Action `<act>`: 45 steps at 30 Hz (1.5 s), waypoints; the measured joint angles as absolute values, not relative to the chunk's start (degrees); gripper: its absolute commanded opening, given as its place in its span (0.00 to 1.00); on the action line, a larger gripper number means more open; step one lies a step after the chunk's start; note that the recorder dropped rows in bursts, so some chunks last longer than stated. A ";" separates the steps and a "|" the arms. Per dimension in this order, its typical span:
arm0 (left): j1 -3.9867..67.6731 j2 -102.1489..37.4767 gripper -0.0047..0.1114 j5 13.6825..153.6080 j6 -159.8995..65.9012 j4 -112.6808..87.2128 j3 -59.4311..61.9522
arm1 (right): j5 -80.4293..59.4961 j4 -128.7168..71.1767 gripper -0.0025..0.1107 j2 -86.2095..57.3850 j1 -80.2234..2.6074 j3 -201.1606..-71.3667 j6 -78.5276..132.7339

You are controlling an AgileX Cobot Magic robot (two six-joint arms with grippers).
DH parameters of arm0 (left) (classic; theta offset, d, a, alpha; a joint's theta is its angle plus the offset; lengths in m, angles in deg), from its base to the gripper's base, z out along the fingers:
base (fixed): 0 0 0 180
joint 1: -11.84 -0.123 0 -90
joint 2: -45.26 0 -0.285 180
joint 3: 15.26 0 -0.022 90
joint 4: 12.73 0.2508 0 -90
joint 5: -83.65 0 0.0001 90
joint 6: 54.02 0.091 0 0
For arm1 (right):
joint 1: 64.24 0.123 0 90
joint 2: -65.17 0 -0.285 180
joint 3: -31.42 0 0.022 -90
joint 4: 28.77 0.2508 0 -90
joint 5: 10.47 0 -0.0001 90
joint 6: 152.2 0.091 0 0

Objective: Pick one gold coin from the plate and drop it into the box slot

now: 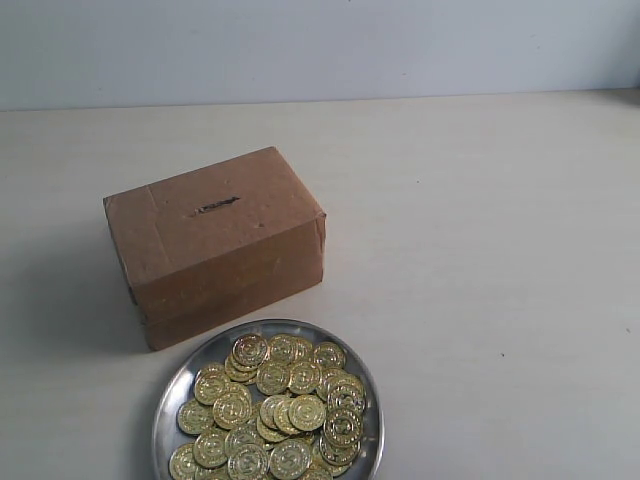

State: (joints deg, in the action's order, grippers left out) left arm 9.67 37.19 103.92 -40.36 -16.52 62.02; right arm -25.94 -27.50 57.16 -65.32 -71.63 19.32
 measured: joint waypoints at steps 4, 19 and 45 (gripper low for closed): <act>9.67 37.19 0.04 103.24 -44.21 -16.67 62.02 | -25.83 -27.39 0.02 57.16 -65.32 -71.63 19.91; 9.67 37.19 0.04 103.16 -44.91 -16.76 62.02 | -25.72 -27.39 0.02 57.16 -65.32 -71.63 20.55; 9.67 37.19 0.04 103.28 -45.01 -16.76 62.02 | -30.36 -28.77 0.02 57.16 -65.32 -71.63 24.54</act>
